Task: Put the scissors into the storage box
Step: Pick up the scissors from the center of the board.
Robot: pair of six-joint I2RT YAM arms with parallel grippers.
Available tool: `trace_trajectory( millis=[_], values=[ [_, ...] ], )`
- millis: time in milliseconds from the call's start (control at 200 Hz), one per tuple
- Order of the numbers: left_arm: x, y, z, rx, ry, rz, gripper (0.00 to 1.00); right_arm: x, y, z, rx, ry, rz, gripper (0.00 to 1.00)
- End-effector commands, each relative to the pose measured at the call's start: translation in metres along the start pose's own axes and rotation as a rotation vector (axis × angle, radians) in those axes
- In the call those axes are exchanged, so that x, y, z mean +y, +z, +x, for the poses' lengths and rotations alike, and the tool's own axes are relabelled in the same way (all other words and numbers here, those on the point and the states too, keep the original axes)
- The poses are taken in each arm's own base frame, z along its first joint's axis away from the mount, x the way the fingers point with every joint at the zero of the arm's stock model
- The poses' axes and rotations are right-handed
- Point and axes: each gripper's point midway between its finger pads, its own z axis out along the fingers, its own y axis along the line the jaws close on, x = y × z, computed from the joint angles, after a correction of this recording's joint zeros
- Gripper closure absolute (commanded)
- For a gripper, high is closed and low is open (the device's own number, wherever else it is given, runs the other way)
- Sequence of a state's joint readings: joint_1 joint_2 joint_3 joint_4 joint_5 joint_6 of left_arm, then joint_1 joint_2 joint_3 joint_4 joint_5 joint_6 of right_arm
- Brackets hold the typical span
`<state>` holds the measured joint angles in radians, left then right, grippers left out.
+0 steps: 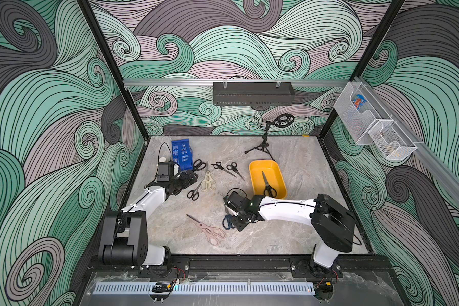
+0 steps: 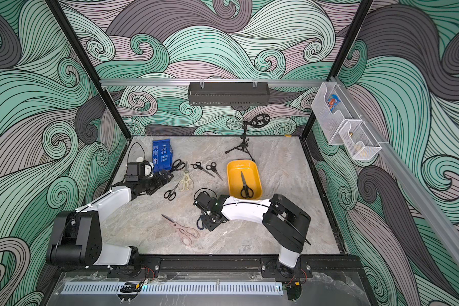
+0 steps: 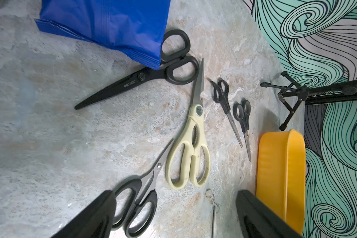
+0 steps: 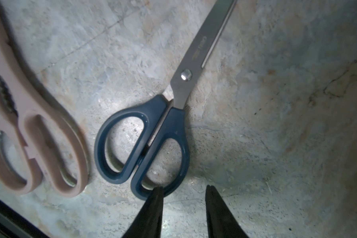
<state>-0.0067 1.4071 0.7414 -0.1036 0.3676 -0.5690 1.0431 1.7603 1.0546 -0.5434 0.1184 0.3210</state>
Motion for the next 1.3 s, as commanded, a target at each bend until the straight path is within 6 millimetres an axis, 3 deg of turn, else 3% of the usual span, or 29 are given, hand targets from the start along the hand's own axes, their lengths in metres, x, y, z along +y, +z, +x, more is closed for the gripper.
trace_trajectory(
  millis=[0,145,445,735,1021,1231,1296],
  values=[
    [-0.004,-0.004,-0.003,-0.013,0.002,0.022,0.05,-0.003,0.002,-0.009,-0.009,0.020,0.031,0.63],
    [-0.004,-0.004,-0.003,-0.011,0.002,0.023,0.05,0.000,0.007,-0.012,0.001,0.017,0.024,0.63],
    [-0.003,-0.004,-0.003,-0.011,-0.002,0.027,0.05,0.005,-0.002,-0.026,-0.036,0.021,0.008,0.64],
    [-0.003,-0.002,-0.003,-0.006,-0.005,0.029,0.05,0.004,0.013,-0.022,0.001,0.019,0.027,0.65],
    [-0.002,-0.002,-0.003,-0.003,-0.009,0.031,0.05,-0.005,0.028,-0.011,0.083,-0.002,0.087,0.81],
    [-0.001,-0.002,-0.003,-0.002,-0.016,0.035,0.05,-0.016,0.036,0.000,0.177,-0.032,0.165,0.82],
    [-0.001,-0.002,-0.003,-0.004,-0.016,0.035,0.05,-0.016,0.039,0.002,0.191,-0.034,0.164,0.89]
  ],
)
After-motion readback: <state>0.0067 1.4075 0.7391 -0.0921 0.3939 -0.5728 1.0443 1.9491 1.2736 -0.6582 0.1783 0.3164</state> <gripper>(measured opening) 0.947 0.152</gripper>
